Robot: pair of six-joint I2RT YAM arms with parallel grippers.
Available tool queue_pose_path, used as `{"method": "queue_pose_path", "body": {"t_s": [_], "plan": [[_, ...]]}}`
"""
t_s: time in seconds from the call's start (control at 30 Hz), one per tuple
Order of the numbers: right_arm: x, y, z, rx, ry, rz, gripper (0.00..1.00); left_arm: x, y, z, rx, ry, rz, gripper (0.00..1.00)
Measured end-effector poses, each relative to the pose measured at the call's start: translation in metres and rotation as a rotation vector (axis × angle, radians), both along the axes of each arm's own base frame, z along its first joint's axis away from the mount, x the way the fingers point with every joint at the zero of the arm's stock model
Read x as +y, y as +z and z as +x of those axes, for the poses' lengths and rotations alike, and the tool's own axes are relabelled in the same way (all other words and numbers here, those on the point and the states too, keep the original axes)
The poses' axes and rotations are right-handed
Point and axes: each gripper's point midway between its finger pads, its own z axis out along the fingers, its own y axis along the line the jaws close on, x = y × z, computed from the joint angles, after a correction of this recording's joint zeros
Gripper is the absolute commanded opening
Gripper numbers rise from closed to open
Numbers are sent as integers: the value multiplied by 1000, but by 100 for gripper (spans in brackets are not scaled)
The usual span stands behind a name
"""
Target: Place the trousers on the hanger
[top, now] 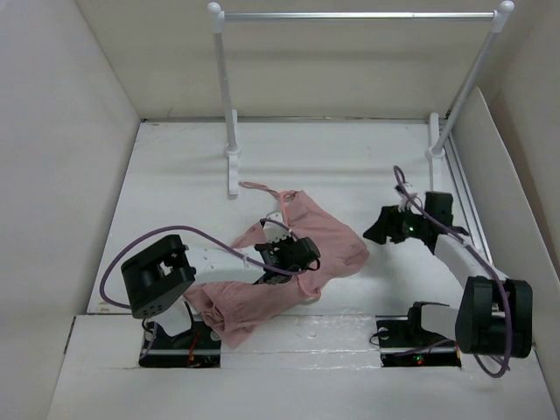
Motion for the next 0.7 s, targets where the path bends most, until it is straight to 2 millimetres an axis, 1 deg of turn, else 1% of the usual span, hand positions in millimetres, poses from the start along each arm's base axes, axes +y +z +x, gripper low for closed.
{"method": "queue_pose_path", "body": {"t_s": [0.07, 0.1, 0.17, 0.23, 0.27, 0.33, 0.4, 0.47, 0.5, 0.6, 0.7], "plan": [[28, 11, 10, -19, 104, -12, 76, -2, 1, -1, -8, -7, 8, 0], [44, 21, 21, -40, 161, -24, 77, -3, 1, -2, -10, -11, 10, 0], [78, 43, 48, -99, 280, -46, 80, -4, 1, -5, -12, -20, 10, 0], [112, 65, 85, -176, 376, -62, 81, -5, 2, -6, -13, -25, 9, 0], [128, 73, 101, -212, 411, -67, 82, -5, 2, -6, -14, -25, 7, 0], [150, 77, 125, -253, 456, -77, 83, -5, 4, -6, -15, -27, -2, 0], [161, 65, 138, -242, 480, -81, 83, -4, 6, -8, -15, -31, -9, 0], [163, 44, 147, -197, 483, -88, 84, -4, 8, -10, -15, -34, -13, 0], [161, 31, 149, -168, 481, -91, 84, -3, 8, -10, -15, -35, -12, 0], [159, -2, 143, -80, 482, -90, 85, -4, 9, -10, -16, -36, -17, 0], [161, -20, 126, -17, 495, -70, 85, -3, 7, -11, -13, -37, -15, 0]]}}
